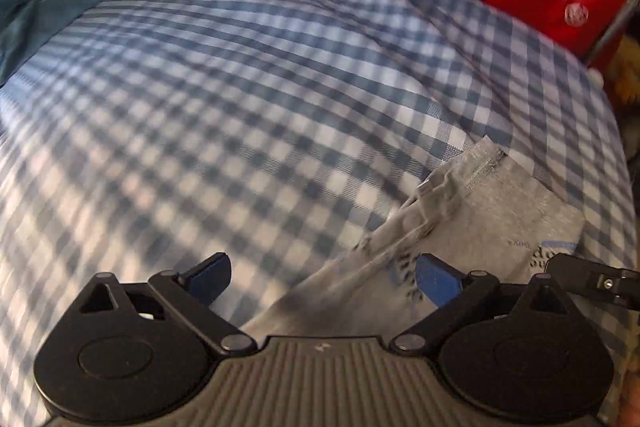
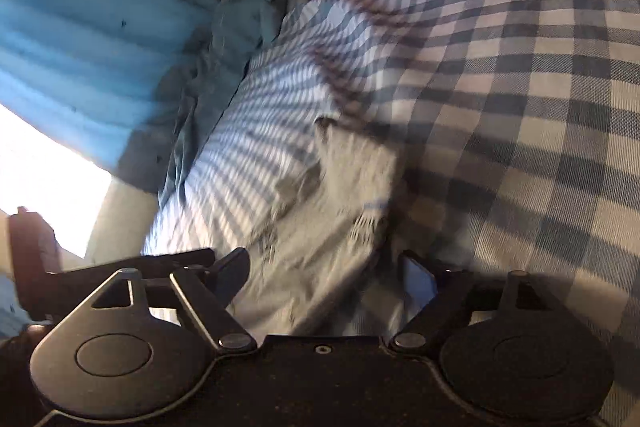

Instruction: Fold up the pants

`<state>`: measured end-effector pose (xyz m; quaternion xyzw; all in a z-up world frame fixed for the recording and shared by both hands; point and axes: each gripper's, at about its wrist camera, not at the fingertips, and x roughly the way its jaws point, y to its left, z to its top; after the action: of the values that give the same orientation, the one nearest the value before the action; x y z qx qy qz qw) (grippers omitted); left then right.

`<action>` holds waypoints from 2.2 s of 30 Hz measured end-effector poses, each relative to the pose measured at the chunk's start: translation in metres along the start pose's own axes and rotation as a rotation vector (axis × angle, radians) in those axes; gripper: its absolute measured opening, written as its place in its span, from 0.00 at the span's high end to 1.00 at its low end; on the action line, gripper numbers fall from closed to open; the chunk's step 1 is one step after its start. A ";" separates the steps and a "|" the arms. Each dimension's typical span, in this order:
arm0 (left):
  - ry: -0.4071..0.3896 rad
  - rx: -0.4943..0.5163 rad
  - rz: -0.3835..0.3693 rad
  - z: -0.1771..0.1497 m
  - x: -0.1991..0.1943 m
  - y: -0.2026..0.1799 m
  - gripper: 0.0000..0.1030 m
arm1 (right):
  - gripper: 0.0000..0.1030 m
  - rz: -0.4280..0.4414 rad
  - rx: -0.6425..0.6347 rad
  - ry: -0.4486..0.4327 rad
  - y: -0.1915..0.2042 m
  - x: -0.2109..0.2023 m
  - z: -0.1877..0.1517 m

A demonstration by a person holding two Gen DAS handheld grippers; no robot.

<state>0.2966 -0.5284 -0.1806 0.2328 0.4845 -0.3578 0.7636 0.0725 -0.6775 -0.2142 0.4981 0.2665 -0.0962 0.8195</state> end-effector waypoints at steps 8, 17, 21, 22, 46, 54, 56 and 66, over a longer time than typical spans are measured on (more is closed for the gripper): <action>0.087 -0.046 0.091 0.030 0.036 -0.015 0.03 | 0.88 -0.071 0.054 -0.020 -0.020 0.005 0.013; 0.192 -0.276 -0.211 0.075 -0.012 -0.006 0.08 | 0.95 -0.145 -0.681 -0.053 0.066 -0.001 -0.001; 0.261 -0.373 -0.247 0.084 -0.014 -0.006 0.08 | 0.95 -0.154 -0.912 -0.040 0.086 0.004 -0.017; 0.282 -0.386 -0.241 0.084 -0.012 -0.008 0.08 | 0.95 -0.156 -0.955 -0.040 0.089 0.005 -0.020; 0.426 -0.431 -0.201 0.071 0.020 -0.037 0.97 | 0.74 -0.165 -0.964 0.041 0.082 0.017 -0.015; 0.373 -0.517 -0.251 0.054 -0.006 -0.014 0.98 | 0.84 -0.163 -0.910 0.004 0.082 0.024 -0.004; 0.352 -0.546 -0.271 0.052 -0.015 -0.007 0.98 | 0.90 -0.151 -0.950 -0.003 0.087 0.021 -0.008; 0.207 -0.735 -0.350 -0.005 -0.078 0.059 0.98 | 0.94 -0.064 -1.166 0.006 0.135 0.012 -0.037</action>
<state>0.3183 -0.4624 -0.1118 -0.1061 0.6862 -0.2604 0.6709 0.1269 -0.5789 -0.1305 -0.0432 0.2925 0.0429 0.9543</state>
